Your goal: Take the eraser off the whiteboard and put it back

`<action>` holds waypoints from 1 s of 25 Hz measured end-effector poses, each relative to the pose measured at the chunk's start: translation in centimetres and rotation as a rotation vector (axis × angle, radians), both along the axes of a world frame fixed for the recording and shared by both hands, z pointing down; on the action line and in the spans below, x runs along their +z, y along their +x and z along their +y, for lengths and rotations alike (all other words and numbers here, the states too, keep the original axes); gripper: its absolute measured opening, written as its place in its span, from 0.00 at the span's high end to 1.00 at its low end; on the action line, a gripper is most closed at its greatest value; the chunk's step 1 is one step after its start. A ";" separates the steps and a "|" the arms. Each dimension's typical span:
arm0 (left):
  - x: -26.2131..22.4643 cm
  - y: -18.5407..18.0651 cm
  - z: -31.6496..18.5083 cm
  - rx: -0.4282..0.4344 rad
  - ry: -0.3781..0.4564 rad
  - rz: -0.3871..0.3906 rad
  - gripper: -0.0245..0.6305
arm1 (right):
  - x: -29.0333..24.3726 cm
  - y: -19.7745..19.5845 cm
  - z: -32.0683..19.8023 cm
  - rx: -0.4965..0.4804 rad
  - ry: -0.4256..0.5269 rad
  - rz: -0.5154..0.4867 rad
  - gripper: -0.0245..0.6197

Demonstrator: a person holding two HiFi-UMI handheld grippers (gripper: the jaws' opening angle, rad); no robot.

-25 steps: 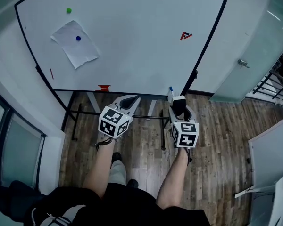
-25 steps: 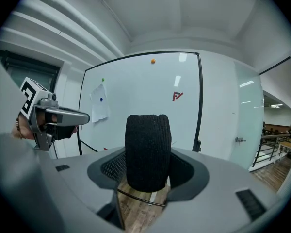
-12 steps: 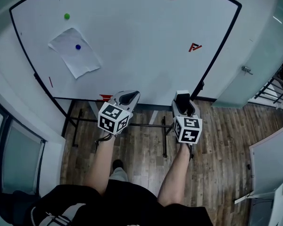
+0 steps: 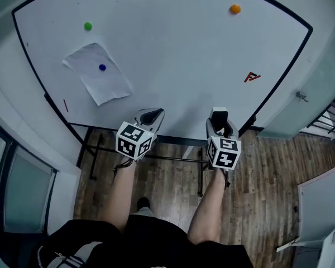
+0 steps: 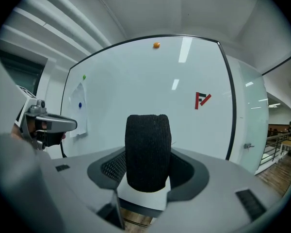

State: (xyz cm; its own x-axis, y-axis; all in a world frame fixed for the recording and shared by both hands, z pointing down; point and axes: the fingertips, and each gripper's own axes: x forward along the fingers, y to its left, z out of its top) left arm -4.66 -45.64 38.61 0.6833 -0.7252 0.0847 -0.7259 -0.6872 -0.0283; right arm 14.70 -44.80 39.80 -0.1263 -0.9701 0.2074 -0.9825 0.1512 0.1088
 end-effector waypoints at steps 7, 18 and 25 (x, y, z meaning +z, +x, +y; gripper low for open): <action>0.6 -4.9 -3.7 -0.048 -0.022 0.003 0.93 | 0.9 -3.9 -5.0 0.014 -0.027 -0.008 0.58; 0.7 -8.5 -7.8 -0.067 -0.021 0.012 0.93 | 1.6 -5.2 -10.9 0.117 0.003 -0.033 0.58; 0.4 -7.2 -9.0 -0.021 -0.015 0.000 0.93 | 2.4 -4.8 -12.8 0.179 0.012 -0.057 0.58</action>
State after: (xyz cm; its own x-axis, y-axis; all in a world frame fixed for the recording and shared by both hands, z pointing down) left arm -11.87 -54.66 38.99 0.6678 -0.7382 0.0958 -0.7403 -0.6720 -0.0181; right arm 9.94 -57.63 42.21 0.0376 -0.9805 0.1927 -0.9982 -0.0279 0.0531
